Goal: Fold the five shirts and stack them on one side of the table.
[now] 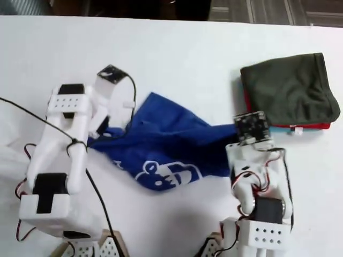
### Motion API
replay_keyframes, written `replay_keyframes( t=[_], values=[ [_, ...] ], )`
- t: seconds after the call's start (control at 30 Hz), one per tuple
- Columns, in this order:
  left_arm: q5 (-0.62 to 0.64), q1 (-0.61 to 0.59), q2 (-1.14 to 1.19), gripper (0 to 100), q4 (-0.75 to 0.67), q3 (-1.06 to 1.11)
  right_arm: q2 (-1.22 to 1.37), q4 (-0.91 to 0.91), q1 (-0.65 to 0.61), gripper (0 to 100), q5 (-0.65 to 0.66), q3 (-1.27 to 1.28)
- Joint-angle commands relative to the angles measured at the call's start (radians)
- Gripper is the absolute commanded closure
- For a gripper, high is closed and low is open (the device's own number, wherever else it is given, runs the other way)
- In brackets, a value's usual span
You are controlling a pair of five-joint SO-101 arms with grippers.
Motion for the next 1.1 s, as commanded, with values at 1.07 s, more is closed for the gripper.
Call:
replay_keyframes(
  t=[1.07],
  values=[
    [0.206, 0.173, 0.692, 77, 0.287, -1.079, -0.018, -0.019, 0.048, 97.9, 0.002, -0.003]
  ],
)
